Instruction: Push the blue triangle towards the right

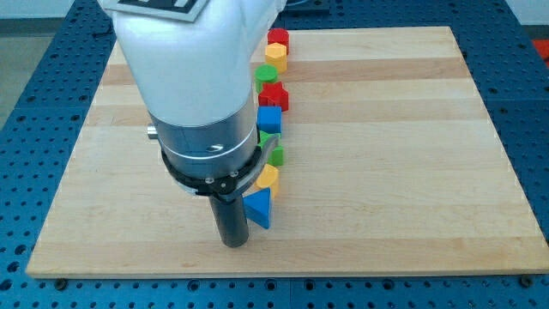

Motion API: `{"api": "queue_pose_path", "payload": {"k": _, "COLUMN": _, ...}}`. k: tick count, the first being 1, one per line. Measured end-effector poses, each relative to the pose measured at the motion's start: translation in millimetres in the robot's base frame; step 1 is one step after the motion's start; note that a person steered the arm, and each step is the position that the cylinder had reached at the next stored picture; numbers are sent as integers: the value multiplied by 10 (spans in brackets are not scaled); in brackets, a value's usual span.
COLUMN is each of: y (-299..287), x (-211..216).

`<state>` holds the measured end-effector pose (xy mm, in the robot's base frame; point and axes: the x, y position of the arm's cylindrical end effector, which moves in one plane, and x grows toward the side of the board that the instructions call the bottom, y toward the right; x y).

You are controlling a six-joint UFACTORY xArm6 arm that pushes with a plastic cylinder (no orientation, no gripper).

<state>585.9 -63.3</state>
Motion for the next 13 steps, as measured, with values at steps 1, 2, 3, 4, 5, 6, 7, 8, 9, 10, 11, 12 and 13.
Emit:
{"api": "queue_pose_path", "payload": {"k": 1, "y": 74, "x": 0}}
{"api": "queue_pose_path", "payload": {"k": 2, "y": 341, "x": 0}}
{"api": "queue_pose_path", "payload": {"k": 3, "y": 650, "x": 0}}
{"api": "queue_pose_path", "payload": {"k": 4, "y": 895, "x": -39}}
{"api": "queue_pose_path", "payload": {"k": 5, "y": 830, "x": 11}}
{"api": "queue_pose_path", "payload": {"k": 6, "y": 524, "x": 85}}
{"api": "queue_pose_path", "payload": {"k": 7, "y": 204, "x": -26}}
{"api": "queue_pose_path", "payload": {"k": 8, "y": 10, "x": -225}}
{"api": "queue_pose_path", "payload": {"k": 9, "y": 53, "x": -418}}
{"api": "queue_pose_path", "payload": {"k": 10, "y": 334, "x": -482}}
{"api": "queue_pose_path", "payload": {"k": 11, "y": 734, "x": -490}}
{"api": "queue_pose_path", "payload": {"k": 12, "y": 1095, "x": -523}}
{"api": "queue_pose_path", "payload": {"k": 13, "y": 1212, "x": -597}}
